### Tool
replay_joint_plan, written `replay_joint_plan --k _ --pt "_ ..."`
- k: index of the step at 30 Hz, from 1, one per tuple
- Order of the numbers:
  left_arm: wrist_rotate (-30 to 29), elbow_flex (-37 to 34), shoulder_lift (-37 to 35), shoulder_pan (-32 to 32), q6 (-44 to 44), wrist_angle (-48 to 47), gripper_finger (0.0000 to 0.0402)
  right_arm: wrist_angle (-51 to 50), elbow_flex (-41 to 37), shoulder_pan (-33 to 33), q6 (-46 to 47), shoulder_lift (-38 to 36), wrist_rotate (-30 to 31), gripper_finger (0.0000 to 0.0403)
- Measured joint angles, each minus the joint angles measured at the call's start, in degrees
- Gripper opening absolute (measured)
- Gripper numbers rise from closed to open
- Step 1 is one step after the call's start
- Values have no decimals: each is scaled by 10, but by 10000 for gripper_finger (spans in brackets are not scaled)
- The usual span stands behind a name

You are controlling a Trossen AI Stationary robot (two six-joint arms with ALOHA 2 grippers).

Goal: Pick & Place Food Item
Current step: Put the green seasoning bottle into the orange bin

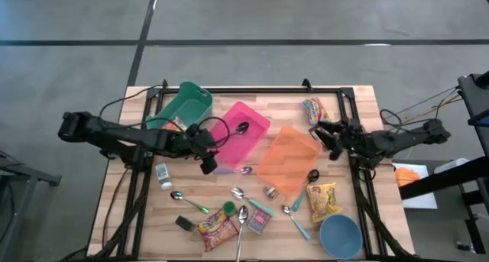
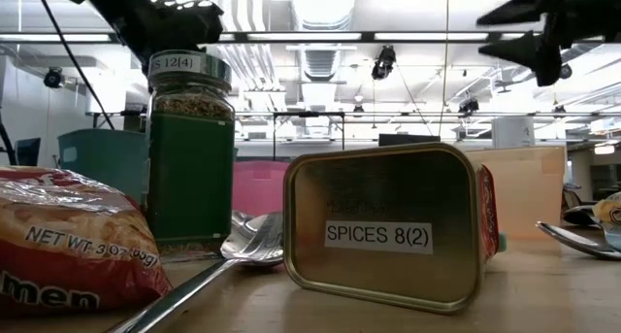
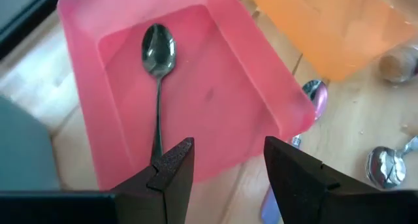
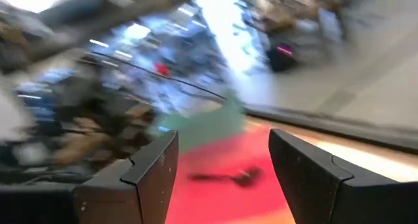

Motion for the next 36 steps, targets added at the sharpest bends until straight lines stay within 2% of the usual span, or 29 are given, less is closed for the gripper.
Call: replay_joint_plan --k 3,7,9,13,18,22,26,31,36 --pt "-9 -1 -2 1 41 2 189 -131 74 -1 101 68 37 235" --pt "-19 -1 -1 1 74 7 189 -323 175 0 269 152 8 235" --pt "-23 -1 1 1 83 7 189 -425 219 0 368 194 -14 235" --pt "-28 -1 1 2 88 7 189 -619 290 0 527 281 -101 235" --pt "-30 -6 1 2 88 10 189 -769 343 0 629 371 -159 235" --pt "-30 -17 1 2 88 17 189 -813 357 0 632 411 -206 235" --pt "-30 -20 1 2 86 25 189 -805 346 0 607 423 -268 235" --pt "-30 -20 1 2 86 26 189 -755 318 0 590 424 -361 235" --pt "-30 -22 1 2 85 25 189 -677 293 0 609 435 -403 235"
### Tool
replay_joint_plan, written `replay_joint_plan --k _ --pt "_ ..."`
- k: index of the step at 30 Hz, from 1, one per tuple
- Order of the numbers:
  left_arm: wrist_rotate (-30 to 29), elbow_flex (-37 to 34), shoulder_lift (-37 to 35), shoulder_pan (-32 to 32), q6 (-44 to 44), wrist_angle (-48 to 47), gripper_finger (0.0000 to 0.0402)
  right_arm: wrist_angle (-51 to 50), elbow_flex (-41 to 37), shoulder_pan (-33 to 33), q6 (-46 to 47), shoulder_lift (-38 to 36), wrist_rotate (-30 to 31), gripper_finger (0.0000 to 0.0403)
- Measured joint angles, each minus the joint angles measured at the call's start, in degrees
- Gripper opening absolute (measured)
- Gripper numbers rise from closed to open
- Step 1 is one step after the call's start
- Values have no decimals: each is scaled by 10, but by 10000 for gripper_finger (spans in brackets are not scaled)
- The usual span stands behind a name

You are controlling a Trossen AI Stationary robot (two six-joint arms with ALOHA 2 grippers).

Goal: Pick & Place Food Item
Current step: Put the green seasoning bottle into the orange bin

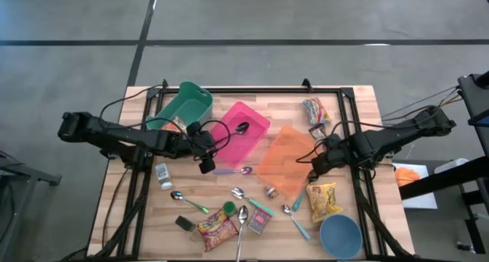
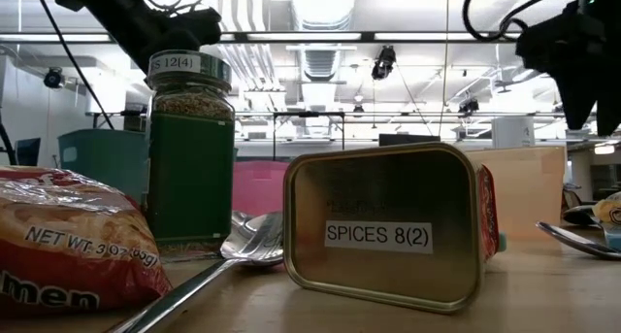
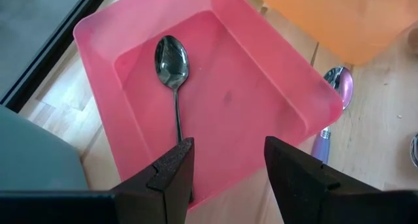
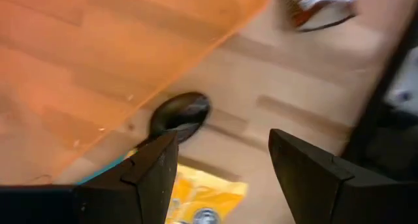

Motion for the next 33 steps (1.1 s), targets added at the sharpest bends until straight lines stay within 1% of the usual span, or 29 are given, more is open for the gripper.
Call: replay_joint_plan --k 2,8,17,18,20,22,24,25,27,29,33 --pt "0 0 0 0 0 -1 189 28 -5 1 -12 11 -11 235" --pt "0 0 0 0 0 -1 189 134 -3 5 -90 38 -11 235" --pt "1 0 0 0 0 -1 189 130 58 8 -149 90 2 235" --pt "9 0 0 0 0 -1 189 129 67 8 -159 97 4 235" --pt "48 0 0 0 6 2 189 127 85 9 -182 109 25 235" --pt "104 0 0 -2 28 19 189 118 103 9 -207 118 60 235" --pt "149 3 0 -9 53 29 189 107 116 8 -226 125 98 235" --pt "161 8 0 -13 67 25 189 102 121 8 -233 126 116 235" --pt "167 25 3 -26 82 14 189 91 123 8 -239 125 149 235" --pt "169 46 3 -40 98 -18 189 80 121 8 -242 120 180 235" --pt "200 85 3 -70 131 -64 189 71 98 8 -241 101 247 235"
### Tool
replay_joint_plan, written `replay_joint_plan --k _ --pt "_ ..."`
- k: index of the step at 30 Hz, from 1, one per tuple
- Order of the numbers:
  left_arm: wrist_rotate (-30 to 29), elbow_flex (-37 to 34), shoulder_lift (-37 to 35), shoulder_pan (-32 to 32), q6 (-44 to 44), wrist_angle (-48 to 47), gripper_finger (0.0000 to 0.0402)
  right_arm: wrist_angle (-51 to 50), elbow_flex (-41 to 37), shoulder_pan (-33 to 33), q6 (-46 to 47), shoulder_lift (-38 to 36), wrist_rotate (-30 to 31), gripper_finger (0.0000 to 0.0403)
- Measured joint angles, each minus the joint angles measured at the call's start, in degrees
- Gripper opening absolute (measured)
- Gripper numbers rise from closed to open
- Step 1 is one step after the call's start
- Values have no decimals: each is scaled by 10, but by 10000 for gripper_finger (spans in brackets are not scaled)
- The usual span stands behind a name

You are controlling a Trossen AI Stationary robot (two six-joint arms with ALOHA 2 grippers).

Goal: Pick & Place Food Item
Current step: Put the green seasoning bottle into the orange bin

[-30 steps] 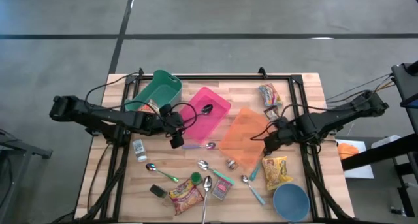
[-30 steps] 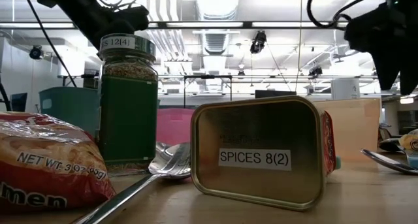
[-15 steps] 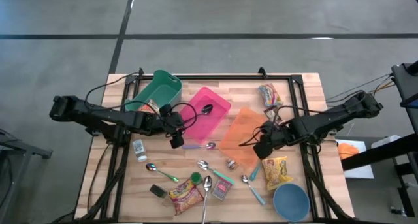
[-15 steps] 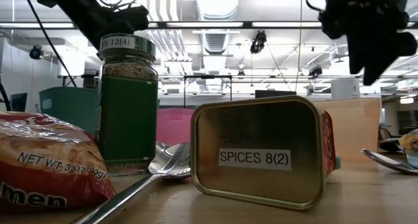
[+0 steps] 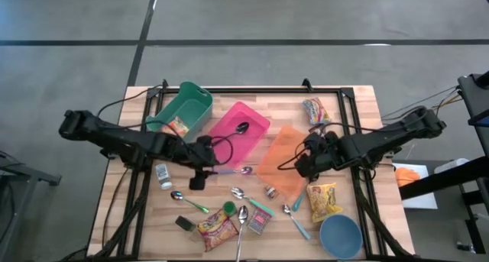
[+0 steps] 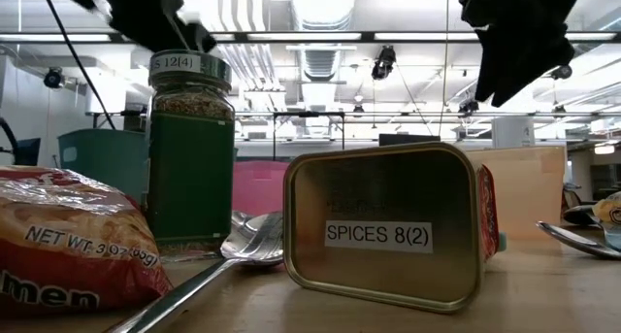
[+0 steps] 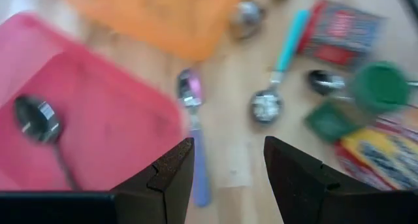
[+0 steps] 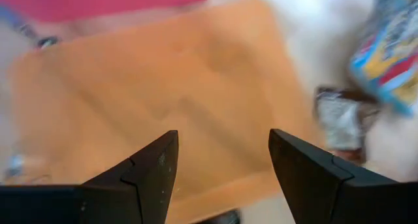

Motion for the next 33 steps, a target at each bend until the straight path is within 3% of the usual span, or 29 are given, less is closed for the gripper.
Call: replay_joint_plan --k 5,8,17,22,28,33 --pt "29 35 17 -45 35 -5 189 28 -24 -1 29 -25 95 235" --pt "60 67 45 -71 37 -14 189 54 -30 -2 16 -30 118 235" --pt "71 207 197 -111 40 -114 189 206 -84 -1 -106 -27 105 235" --pt "43 266 265 -116 94 -154 189 220 -87 -3 -131 -33 95 235" --pt "23 279 286 -115 93 -155 189 240 -87 19 -129 -32 93 235" --pt "26 279 284 -116 0 -153 189 260 -93 44 -128 -32 92 235"
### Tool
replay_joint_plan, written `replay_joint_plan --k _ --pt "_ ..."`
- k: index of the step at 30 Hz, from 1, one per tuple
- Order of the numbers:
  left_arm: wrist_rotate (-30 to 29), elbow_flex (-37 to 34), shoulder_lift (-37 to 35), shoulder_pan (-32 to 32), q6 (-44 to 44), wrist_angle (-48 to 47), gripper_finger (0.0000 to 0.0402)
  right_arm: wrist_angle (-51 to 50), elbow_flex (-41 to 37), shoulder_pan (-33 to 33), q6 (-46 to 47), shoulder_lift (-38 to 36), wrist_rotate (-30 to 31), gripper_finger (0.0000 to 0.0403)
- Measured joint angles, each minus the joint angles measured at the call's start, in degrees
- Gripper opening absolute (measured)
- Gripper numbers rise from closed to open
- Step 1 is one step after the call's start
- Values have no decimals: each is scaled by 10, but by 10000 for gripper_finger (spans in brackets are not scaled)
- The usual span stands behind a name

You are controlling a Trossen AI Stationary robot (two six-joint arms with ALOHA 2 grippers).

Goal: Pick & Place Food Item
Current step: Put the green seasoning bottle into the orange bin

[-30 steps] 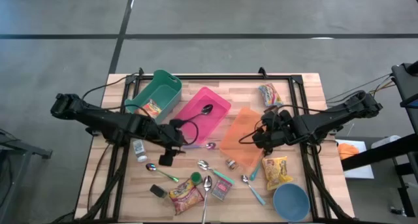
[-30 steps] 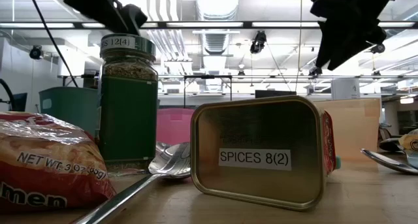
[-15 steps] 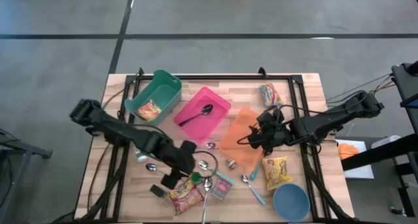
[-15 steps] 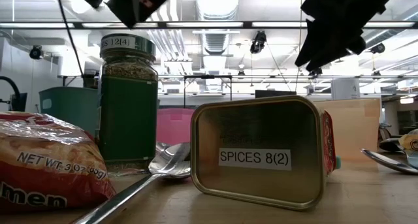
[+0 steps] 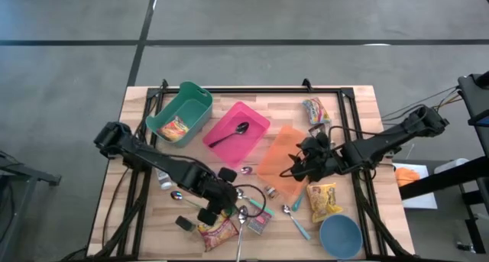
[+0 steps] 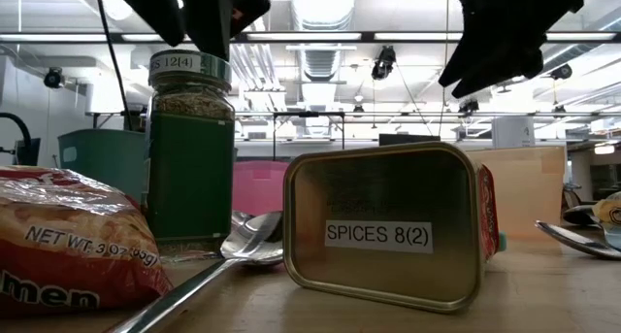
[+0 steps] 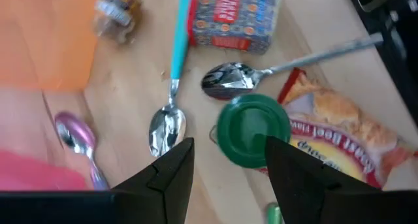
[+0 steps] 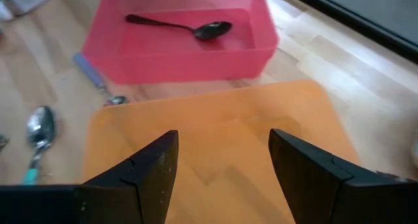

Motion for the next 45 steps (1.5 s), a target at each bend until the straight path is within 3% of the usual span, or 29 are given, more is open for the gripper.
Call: replay_joint_plan --k 5,15,20,25,32,45 --pt "12 0 -1 1 -99 -17 211 10 -2 19 8 0 0 235" --pt "30 0 -1 -3 -182 -27 349 33 -3 32 15 0 1 235" --pt "23 -1 7 -9 -195 -22 389 41 -3 32 11 0 1 235" --pt "20 -1 24 -19 -193 -3 399 41 -4 32 8 0 2 235" --pt "-40 -4 31 -21 -209 14 400 41 -4 32 8 0 2 235" --pt "-45 -5 39 -29 -220 26 400 42 -4 32 9 0 2 235"
